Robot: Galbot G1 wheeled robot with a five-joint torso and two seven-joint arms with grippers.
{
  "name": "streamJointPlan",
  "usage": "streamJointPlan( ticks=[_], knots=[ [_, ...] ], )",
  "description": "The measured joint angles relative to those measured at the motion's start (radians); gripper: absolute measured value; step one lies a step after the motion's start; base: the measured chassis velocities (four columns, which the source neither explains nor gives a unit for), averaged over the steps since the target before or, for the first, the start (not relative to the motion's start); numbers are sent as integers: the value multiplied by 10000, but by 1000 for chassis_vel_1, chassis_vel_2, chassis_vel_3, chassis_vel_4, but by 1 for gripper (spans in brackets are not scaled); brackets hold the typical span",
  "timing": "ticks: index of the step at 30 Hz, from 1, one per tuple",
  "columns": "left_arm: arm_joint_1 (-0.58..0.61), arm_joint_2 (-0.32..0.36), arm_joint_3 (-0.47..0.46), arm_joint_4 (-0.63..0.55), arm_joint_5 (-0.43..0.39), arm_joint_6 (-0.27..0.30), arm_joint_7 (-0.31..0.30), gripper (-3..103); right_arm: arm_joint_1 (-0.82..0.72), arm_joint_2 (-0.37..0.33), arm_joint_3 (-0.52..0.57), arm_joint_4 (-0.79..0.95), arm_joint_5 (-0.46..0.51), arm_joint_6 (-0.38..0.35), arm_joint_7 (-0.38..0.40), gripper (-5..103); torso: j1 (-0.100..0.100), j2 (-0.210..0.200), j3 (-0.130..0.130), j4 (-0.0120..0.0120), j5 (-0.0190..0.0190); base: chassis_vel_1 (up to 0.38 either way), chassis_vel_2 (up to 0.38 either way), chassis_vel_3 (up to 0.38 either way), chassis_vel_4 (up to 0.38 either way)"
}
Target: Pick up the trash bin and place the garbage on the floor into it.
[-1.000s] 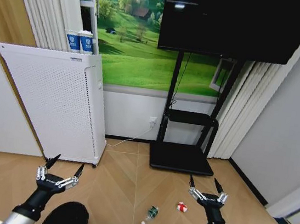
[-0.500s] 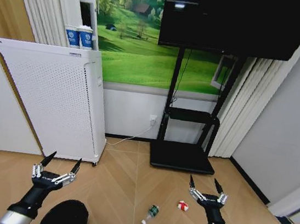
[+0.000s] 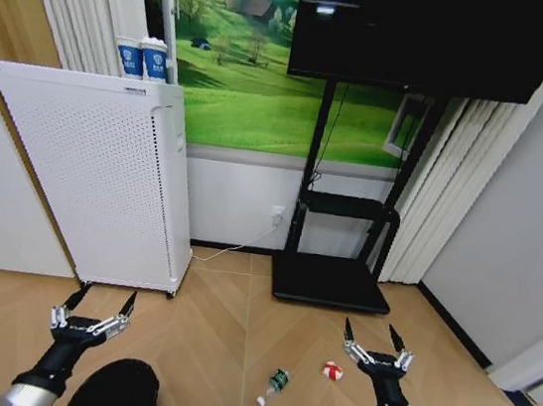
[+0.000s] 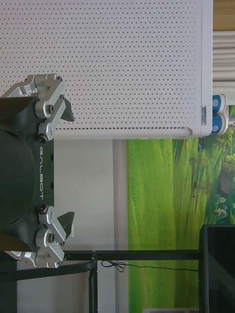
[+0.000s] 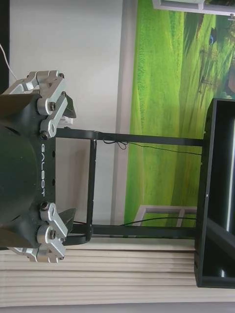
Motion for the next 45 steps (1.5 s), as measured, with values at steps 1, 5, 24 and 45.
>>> streamJointPlan(
  ticks=[1,5,24,45],
  knots=[
    [1,-9,9,19,23,-1,-2,100,0,1,0,-3,0,0,1,100,-14,-48,-34,0,0,0,0,0,0],
    [8,-38,45,41,73,-10,-7,100,2,-3,6,-17,1,0,2,100,-60,-190,-127,0,0,0,0,0,0],
    [11,-49,84,43,174,-28,-8,100,11,-12,7,-29,13,-2,7,100,-249,-897,-649,0,0,0,0,0,0],
    [3,-62,93,107,244,-55,-8,100,28,-8,3,-80,8,0,7,100,-405,-1674,-1271,0,0,0,0,0,0]
  ],
)
